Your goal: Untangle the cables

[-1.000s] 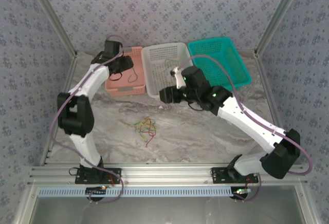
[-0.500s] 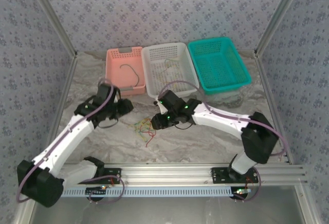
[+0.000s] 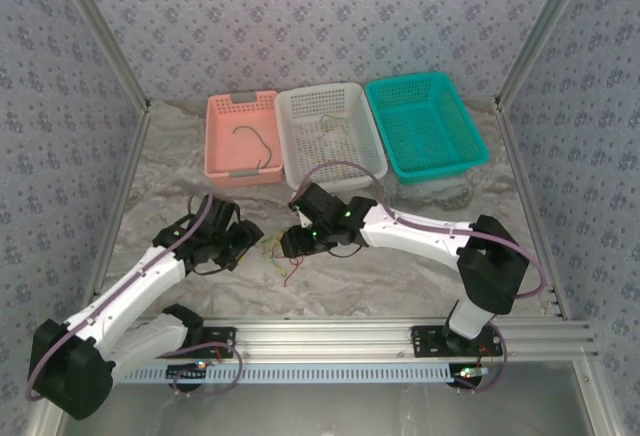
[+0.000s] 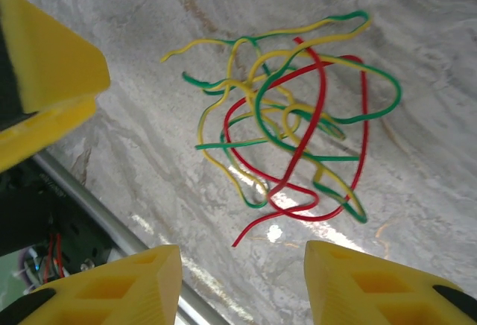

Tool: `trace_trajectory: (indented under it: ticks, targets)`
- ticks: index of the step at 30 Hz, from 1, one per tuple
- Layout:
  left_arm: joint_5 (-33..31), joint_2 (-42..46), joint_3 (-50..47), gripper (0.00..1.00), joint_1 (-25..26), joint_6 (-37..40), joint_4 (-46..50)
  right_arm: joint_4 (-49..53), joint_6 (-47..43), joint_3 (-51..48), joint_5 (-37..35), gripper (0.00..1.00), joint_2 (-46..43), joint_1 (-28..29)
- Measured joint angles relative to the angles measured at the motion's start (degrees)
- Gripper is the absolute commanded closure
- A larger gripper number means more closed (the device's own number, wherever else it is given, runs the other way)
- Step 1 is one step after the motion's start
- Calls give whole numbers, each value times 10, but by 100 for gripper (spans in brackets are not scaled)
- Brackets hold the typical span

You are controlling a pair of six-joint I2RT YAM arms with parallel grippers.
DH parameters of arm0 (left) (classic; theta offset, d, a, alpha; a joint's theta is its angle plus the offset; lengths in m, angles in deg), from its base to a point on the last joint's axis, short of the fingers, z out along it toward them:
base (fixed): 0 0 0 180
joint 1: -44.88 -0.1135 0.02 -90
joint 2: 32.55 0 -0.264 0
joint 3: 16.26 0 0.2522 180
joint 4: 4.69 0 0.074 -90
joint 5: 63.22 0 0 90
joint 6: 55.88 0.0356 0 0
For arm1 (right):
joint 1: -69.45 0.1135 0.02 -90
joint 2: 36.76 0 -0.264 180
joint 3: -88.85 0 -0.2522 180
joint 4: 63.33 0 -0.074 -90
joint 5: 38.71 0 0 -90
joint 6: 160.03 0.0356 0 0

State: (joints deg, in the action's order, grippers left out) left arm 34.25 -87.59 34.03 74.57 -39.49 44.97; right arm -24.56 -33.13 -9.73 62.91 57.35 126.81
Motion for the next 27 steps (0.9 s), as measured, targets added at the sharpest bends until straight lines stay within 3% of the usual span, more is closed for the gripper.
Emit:
trace_trajectory:
  ticks: [6, 9, 13, 19, 24, 27]
  targets:
    - [-20, -16, -8, 36, 17, -159, -33, -3, -12, -19, -25, 60, -12, -9]
    - [-19, -53, -11, 38, 17, -208, -62, -11, -30, -32, -27, 60, -12, -12]
    - [-19, -97, -11, 46, 19, -235, -79, -26, -62, -54, -28, 57, -12, -12]
    - [-19, -120, -10, 59, 19, -259, -93, -51, -85, -62, -11, 60, -12, -28]
    - [-19, -138, -10, 61, 19, -265, -107, -50, -60, -53, 4, 68, -14, -33]
    - [-19, -146, -10, 64, 23, -268, -118, -47, -25, -45, 19, 67, -14, -27]
